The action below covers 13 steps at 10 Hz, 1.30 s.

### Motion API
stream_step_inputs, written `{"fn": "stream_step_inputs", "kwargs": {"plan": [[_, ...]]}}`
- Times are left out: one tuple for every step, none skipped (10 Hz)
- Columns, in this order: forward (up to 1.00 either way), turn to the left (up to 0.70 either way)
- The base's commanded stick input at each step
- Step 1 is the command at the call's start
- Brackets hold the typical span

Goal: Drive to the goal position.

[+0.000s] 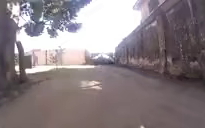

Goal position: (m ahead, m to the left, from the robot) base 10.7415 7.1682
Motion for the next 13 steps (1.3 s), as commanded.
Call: {"fn": "stream_step_inputs", "kwargs": {"plan": [[1.0,0.0],[1.0,0.0],[1.0,0.0],[1.0,0.13],[1.0,0.27],[1.0,0.14],[1.0,0.02],[1.0,0.0],[1.0,0.0],[1.0,0.0],[1.0,0.0],[1.0,0.0],[1.0,0.0]]}}
